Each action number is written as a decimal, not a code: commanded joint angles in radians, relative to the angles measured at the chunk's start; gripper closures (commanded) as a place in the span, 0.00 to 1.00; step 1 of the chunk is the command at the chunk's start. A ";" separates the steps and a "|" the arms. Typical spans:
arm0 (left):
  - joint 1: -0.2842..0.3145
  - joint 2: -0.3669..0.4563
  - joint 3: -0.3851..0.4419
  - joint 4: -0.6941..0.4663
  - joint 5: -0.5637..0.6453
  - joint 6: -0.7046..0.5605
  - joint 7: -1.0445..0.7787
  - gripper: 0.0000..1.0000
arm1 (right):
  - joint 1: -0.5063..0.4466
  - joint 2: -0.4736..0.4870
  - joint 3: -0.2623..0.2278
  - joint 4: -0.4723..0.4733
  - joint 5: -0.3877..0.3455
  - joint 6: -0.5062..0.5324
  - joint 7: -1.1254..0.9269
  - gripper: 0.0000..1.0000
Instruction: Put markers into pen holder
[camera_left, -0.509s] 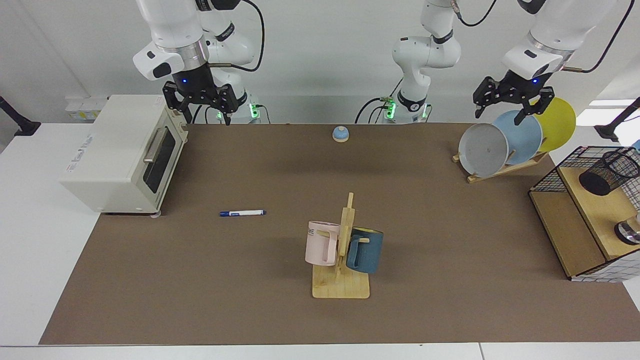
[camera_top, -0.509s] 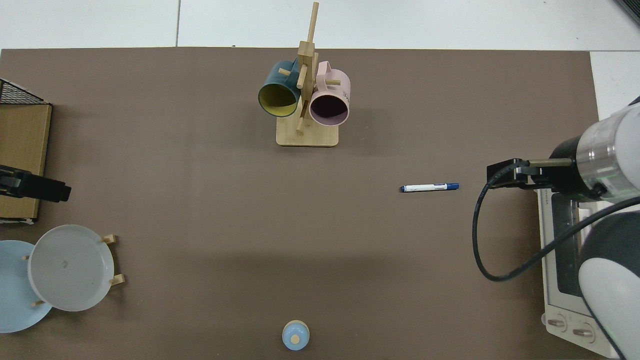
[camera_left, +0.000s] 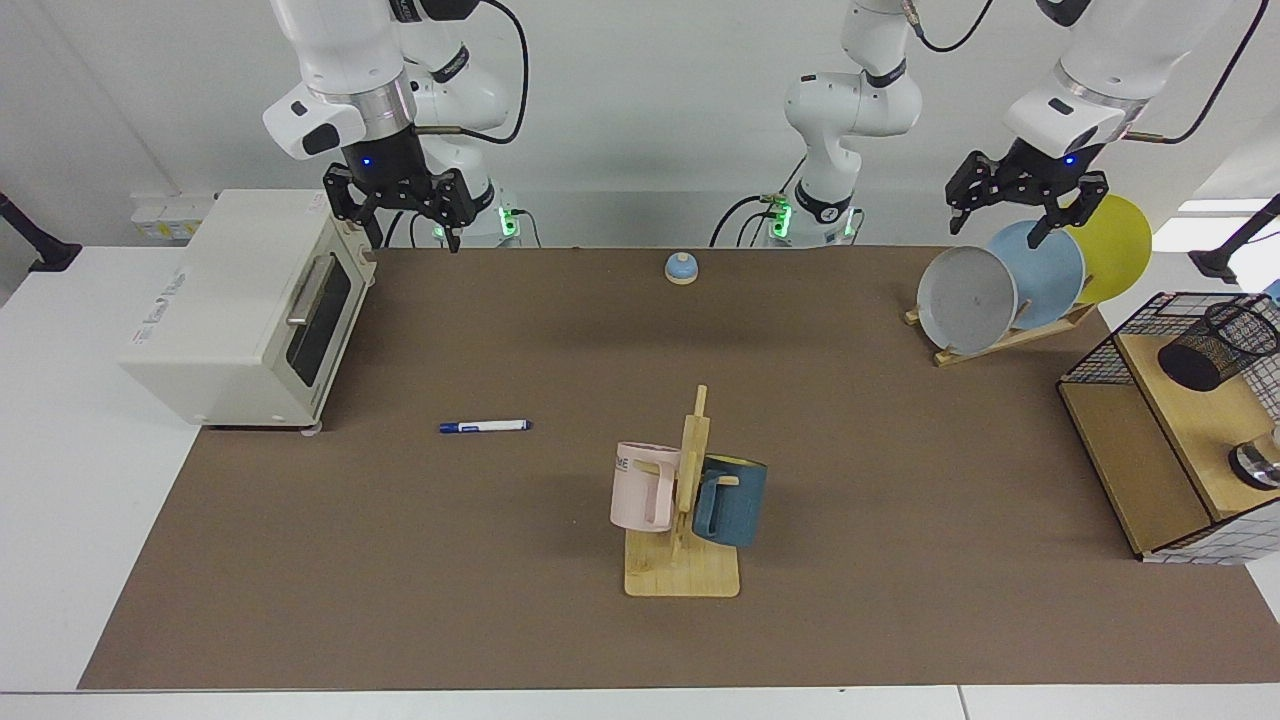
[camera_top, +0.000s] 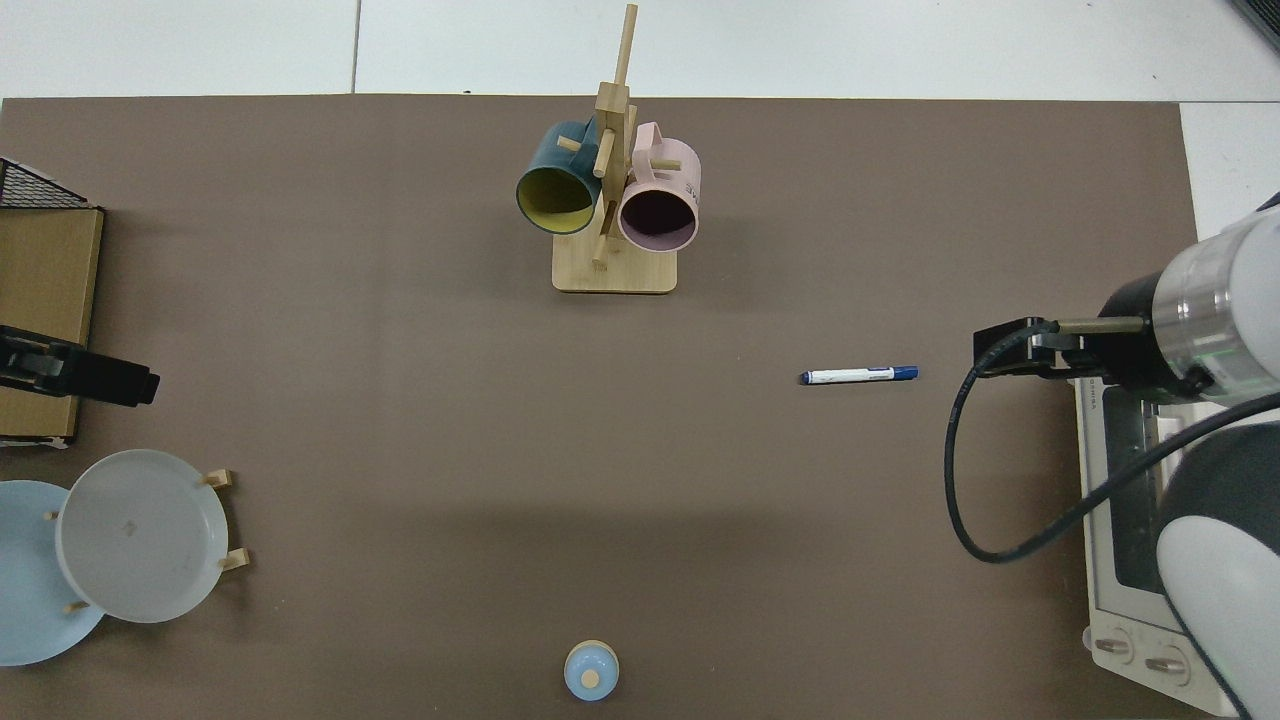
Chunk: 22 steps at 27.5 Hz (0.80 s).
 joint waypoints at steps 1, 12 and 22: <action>-0.003 -0.023 0.002 -0.021 -0.005 -0.010 -0.012 0.00 | -0.012 -0.012 0.011 -0.012 0.005 0.024 0.019 0.00; -0.001 -0.023 0.002 -0.021 -0.005 -0.012 -0.012 0.00 | -0.018 -0.005 0.011 -0.066 0.080 0.165 0.500 0.00; 0.006 -0.023 0.002 -0.022 -0.005 -0.012 -0.012 0.00 | 0.017 0.047 0.012 -0.099 0.080 0.186 0.954 0.01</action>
